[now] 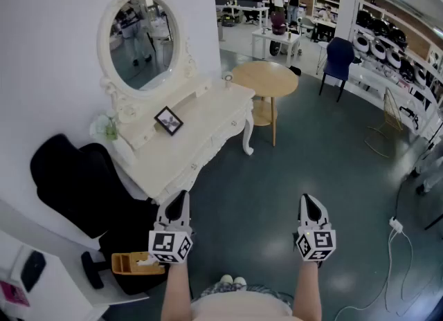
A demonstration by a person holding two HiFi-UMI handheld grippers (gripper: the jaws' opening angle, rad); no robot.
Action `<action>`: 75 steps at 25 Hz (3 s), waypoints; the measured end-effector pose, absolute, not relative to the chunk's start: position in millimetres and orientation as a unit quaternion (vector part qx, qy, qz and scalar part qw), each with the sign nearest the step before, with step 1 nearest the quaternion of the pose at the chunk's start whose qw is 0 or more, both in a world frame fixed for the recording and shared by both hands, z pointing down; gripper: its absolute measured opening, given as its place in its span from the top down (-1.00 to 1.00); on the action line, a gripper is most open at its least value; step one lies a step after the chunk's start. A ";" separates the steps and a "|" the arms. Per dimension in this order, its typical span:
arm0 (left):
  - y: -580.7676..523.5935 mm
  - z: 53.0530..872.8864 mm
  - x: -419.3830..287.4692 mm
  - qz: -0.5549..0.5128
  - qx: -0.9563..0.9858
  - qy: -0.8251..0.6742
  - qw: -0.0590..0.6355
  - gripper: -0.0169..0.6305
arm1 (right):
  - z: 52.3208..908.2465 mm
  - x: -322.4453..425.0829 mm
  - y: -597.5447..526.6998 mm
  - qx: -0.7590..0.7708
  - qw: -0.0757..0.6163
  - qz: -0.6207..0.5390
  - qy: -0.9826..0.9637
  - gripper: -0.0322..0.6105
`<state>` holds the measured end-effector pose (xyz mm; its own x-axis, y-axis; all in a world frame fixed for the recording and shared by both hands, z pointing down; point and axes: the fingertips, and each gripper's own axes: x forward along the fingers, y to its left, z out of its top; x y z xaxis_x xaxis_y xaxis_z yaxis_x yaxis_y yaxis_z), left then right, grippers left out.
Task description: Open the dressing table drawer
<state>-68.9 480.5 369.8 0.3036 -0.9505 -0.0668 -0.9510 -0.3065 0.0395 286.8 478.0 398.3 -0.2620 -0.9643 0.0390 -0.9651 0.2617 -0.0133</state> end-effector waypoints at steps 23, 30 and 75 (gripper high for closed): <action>479.9 383.9 -55.3 0.043 -0.825 0.562 -0.040 0.85 | 400.5 283.2 485.5 0.596 -0.003 0.032 -0.802 0.85; 484.0 382.2 -46.6 0.038 -0.842 0.537 -0.037 0.41 | 404.5 277.1 487.1 0.587 0.003 0.036 -0.809 0.85; 280.2 425.8 -102.1 0.058 -0.839 0.541 -0.026 -0.25 | 453.2 228.1 272.0 0.582 0.034 0.024 -0.812 0.85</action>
